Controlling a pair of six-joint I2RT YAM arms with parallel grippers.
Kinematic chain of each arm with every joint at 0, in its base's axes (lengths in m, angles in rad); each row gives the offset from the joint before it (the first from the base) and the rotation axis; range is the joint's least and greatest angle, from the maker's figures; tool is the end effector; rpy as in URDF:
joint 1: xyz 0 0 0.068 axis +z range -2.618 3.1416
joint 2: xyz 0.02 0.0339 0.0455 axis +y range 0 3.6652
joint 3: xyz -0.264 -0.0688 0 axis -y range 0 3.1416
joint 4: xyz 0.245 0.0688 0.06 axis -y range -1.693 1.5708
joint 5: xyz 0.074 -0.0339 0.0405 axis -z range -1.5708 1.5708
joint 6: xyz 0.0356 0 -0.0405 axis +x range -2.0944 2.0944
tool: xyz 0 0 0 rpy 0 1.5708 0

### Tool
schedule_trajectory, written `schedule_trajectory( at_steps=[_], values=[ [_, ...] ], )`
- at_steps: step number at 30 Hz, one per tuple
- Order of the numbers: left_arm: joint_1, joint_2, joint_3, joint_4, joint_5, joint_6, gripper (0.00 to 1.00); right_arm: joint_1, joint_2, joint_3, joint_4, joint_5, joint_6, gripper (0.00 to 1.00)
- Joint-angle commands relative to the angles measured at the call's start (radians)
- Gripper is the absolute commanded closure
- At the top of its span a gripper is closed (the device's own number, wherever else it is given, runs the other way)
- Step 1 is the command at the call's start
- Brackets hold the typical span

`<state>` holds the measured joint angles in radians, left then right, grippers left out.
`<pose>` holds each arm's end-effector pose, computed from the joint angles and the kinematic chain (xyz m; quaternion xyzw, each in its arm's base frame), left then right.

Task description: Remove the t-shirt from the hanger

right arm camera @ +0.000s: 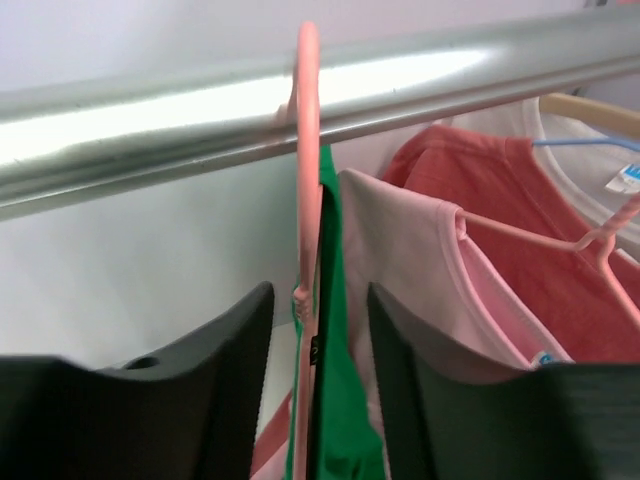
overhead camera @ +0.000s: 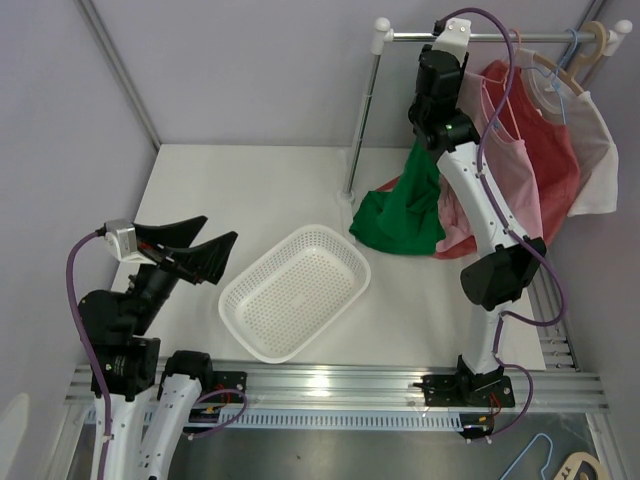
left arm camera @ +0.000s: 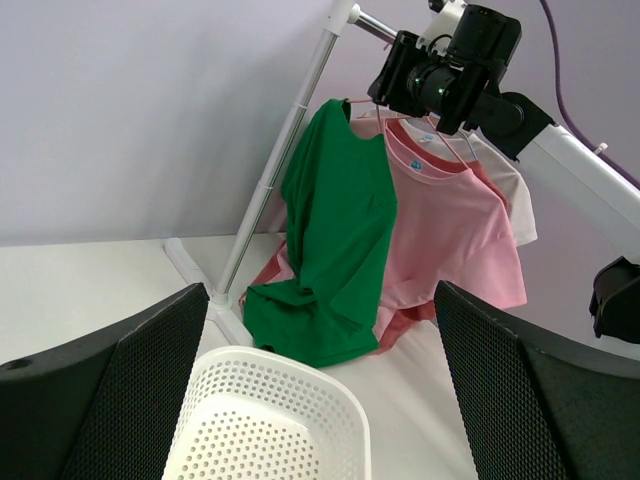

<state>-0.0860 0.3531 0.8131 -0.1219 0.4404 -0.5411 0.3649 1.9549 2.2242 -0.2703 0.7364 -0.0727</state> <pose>0.0638 -0.0207 0.4026 0.0464 0.5898 -0.3657 0.7185 0.4191 0.1345 0.4812 0.1051 0.6995 -0.1559 0.6894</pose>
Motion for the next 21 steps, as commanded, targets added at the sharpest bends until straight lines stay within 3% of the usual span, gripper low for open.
schedule_trajectory(
  at_steps=[1,14,17,18,21],
  values=[
    [-0.004,-0.003,-0.002,0.004,0.012,0.009,0.00,-0.009,-0.030,0.064,0.020,0.024,-0.006,0.60],
    [-0.004,-0.006,0.003,-0.010,0.004,0.020,0.01,-0.050,0.021,0.100,-0.096,-0.040,0.100,0.41],
    [-0.004,-0.006,0.000,-0.013,0.003,0.021,0.01,-0.058,0.024,0.086,-0.101,-0.055,0.119,0.45],
    [-0.004,-0.006,0.000,-0.015,0.003,0.023,0.01,-0.060,0.024,0.084,-0.101,-0.057,0.120,0.52],
    [-0.004,-0.008,0.000,-0.019,-0.002,0.027,0.00,-0.061,0.025,0.086,-0.101,-0.066,0.128,0.62]
  ],
)
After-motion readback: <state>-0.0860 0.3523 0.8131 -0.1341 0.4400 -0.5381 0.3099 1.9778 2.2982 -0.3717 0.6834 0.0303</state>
